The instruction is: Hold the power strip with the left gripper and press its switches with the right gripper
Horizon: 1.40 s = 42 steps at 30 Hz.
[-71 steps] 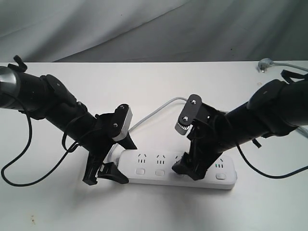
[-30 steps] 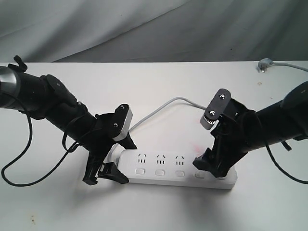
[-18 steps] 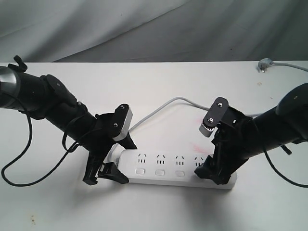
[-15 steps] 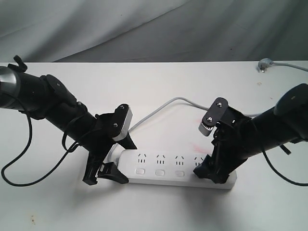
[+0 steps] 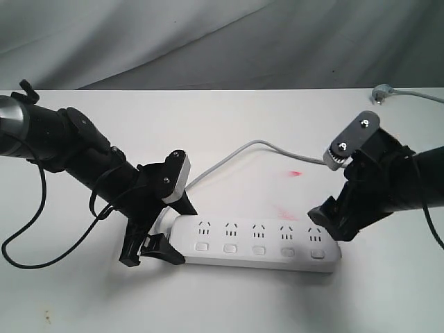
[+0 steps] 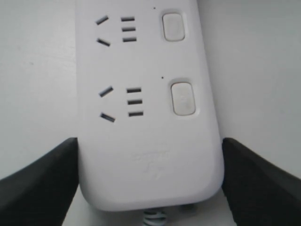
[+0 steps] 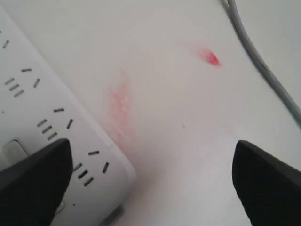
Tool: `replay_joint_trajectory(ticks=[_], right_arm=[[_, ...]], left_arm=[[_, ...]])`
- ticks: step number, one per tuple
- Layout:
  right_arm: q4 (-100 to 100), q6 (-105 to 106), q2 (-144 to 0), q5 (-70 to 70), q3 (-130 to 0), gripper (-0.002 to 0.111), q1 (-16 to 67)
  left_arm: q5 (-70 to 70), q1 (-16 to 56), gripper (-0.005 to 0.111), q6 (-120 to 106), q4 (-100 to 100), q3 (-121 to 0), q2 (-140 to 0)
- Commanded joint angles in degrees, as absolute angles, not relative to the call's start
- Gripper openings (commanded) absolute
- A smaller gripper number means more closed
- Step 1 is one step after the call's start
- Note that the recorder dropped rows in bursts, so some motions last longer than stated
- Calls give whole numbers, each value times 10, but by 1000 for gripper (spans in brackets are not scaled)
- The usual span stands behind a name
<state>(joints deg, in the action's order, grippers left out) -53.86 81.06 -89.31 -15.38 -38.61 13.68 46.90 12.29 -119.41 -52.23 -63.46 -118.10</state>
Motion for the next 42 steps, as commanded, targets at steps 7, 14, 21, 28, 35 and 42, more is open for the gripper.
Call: replay_joint_trajectory(ticks=[7, 14, 21, 28, 35, 42], right_arm=[[-580, 841, -906, -164, -364, 84, 133], [-577, 841, -931, -174, -358, 84, 133], [-535, 805, -931, -164, -358, 84, 133], [-531, 804, -936, -157, -357, 84, 133], [-531, 804, -980, -155, -351, 84, 133], [-540, 800, -980, -155, -352, 84, 133]], left_arm=[[449, 126, 0, -1200, -517, -637, -1181], [449, 126, 0, -1200, -517, -637, -1181], [449, 126, 0, -1200, -517, -637, -1181], [449, 126, 0, -1200, -517, -637, -1181], [449, 126, 0, -1200, -517, -637, -1181], [449, 126, 0, -1200, -517, -637, -1181]])
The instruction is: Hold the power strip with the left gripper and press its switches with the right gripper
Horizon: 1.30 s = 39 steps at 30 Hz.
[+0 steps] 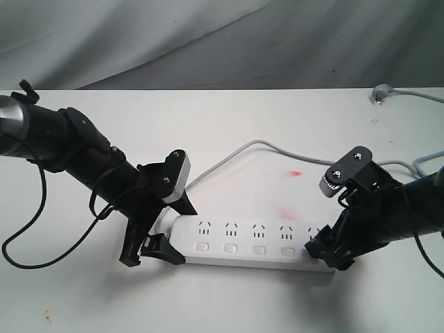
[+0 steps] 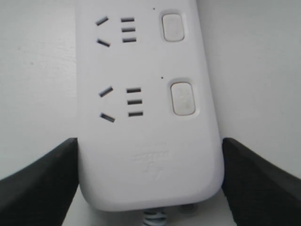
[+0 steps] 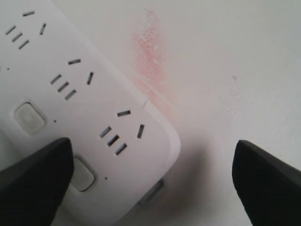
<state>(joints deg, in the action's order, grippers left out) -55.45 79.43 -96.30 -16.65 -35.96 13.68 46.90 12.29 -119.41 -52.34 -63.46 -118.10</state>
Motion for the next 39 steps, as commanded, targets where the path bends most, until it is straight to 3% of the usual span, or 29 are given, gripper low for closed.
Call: replay_joint_trajectory(ticks=[1, 10, 22, 31, 33, 39], right_arm=[[-544, 800, -975, -155, -352, 84, 133], [-580, 756, -798, -151, -391, 84, 133], [-657, 606, -530, 10, -428, 84, 132], [-691, 607, -430, 30, -428, 83, 132], [-690, 613, -423, -6, -428, 75, 132], [-698, 610, -423, -190, -428, 25, 132]], left_arm=[[449, 126, 0, -1200, -517, -637, -1181], [449, 126, 0, -1200, -517, -637, -1181], [449, 126, 0, -1200, -517, -637, -1181], [449, 126, 0, -1200, -517, -637, -1181], [449, 126, 0, -1200, -517, -637, -1181], [449, 126, 0, -1200, -517, -637, -1181]])
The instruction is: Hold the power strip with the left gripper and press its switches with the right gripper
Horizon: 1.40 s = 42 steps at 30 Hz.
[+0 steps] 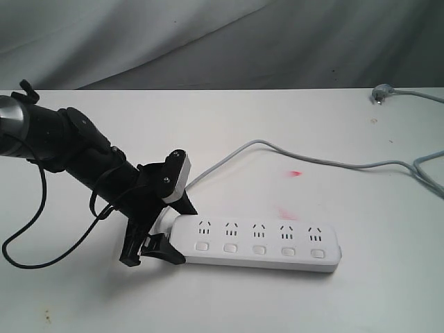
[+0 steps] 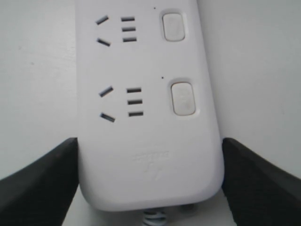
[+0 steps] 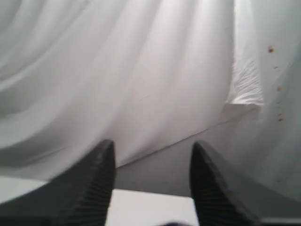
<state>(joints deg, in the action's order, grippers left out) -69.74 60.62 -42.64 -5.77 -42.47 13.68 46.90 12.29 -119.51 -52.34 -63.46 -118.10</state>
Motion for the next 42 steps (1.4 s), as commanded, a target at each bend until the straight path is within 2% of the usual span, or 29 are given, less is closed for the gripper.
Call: replay_joint_trajectory(ticks=[1, 5, 8, 24, 29, 31, 34, 38, 42], right_arm=[[-698, 610, -423, -228, -428, 19, 132], [-698, 610, -423, -330, -428, 6, 132], [-698, 610, -423, -348, -428, 2, 132], [-695, 610, -423, -347, -428, 2, 132], [-684, 607, -376, -283, -428, 2, 130], [-639, 560, -344, -261, -428, 2, 116], [-471, 375, -307, -263, -428, 2, 72], [-211, 110, -271, -334, -428, 2, 12], [-118, 50, -238, -386, -420, 2, -25]], left_arm=[[449, 126, 0, -1200, -517, -637, -1181], [449, 126, 0, -1200, -517, -637, -1181], [449, 126, 0, -1200, -517, -637, -1181], [449, 126, 0, -1200, -517, -637, -1181], [449, 126, 0, -1200, -517, -637, -1181], [449, 126, 0, -1200, -517, -637, -1181], [449, 126, 0, -1200, -517, -637, -1181], [449, 126, 0, -1200, -517, -637, -1181], [449, 126, 0, -1200, -517, -637, -1181]])
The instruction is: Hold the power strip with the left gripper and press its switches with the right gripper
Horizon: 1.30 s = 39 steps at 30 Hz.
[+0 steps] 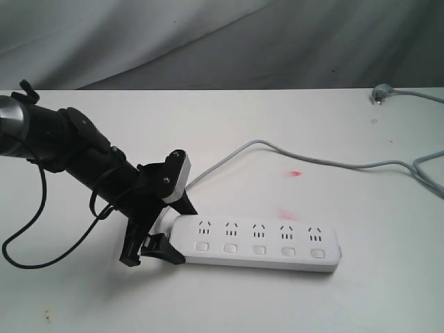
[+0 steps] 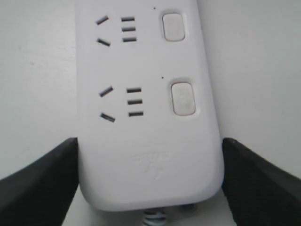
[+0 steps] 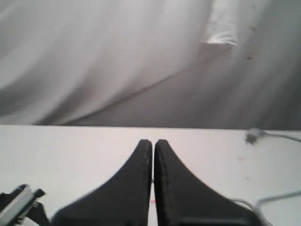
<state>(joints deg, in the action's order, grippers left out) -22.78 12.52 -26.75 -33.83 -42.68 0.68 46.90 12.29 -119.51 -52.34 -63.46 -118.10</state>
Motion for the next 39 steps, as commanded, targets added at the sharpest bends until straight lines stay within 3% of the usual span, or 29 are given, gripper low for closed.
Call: replay_joint_trajectory(ticks=[1, 25, 34, 39], right_arm=[[-112, 50, -226, -386, -413, 2, -31], [-55, 30, -32, -160, -70, 2, -42], [-55, 10, 0, -156, 0, 2, -46], [-48, 10, 0, -178, 0, 2, -95]], left_arm=[[449, 126, 0, -1200, -517, -637, -1181], [449, 126, 0, -1200, -517, -637, -1181], [449, 126, 0, -1200, -517, -637, -1181], [449, 126, 0, -1200, -517, -637, -1181]])
